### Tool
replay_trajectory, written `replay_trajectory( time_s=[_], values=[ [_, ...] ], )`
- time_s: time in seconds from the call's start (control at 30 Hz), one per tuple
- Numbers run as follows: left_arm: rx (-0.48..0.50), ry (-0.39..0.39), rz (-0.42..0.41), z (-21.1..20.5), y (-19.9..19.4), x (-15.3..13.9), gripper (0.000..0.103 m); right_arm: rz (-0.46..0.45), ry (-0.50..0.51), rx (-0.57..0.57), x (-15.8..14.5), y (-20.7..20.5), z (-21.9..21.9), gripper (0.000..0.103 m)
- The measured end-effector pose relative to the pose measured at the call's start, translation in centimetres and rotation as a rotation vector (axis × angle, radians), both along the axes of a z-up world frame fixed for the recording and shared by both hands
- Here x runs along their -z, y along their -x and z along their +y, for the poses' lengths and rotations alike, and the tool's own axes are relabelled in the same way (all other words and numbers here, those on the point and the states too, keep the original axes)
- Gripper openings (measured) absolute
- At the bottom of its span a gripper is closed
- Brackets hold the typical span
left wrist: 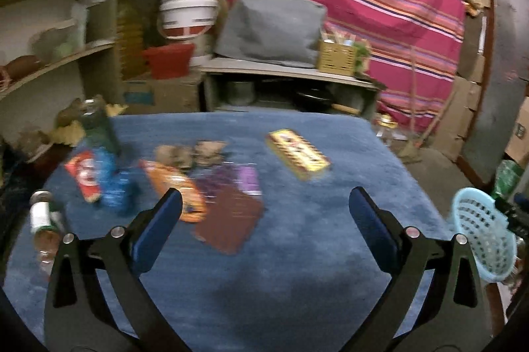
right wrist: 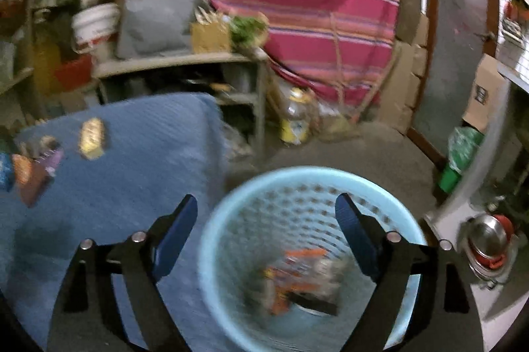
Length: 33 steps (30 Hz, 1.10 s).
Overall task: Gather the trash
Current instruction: 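Move both open grippers back over the table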
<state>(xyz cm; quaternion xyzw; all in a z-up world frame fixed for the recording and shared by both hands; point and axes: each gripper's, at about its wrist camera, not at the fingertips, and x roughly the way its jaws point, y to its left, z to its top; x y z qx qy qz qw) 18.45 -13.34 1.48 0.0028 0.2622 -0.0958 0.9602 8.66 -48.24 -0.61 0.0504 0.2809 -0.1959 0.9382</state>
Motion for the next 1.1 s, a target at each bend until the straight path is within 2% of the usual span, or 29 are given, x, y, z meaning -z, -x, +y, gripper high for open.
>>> replay_trajectory(
  time_s=[0.2,0.37,0.57,0.67,0.83,1.1],
  values=[
    [-0.095,-0.044,-0.03,4.8,-0.6,-0.2,0.098,-0.072,-0.051,-0.122,-0.8,-3.4,6.4,0.084],
    [-0.169,-0.066,-0.015,8.9,-1.6,0.7,0.098,-0.057,-0.04,-0.215,-0.1,-6.5,12.1,0.084],
    [-0.224,-0.076,-0.002,12.2,-2.5,1.8,0.098,-0.006,-0.01,-0.283,1.5,-8.7,16.6,0.086],
    [-0.247,-0.095,0.011,13.1,-3.3,2.4,0.098,0.008,0.0,-0.283,2.1,-9.3,17.5,0.094],
    [-0.266,-0.105,0.028,14.0,-4.3,3.1,0.098,0.01,-0.019,-0.274,2.1,-10.2,17.6,0.096],
    [-0.237,-0.106,0.031,13.5,-5.1,4.1,0.098,0.046,-0.035,-0.241,2.8,-11.3,17.3,0.096]
  ],
)
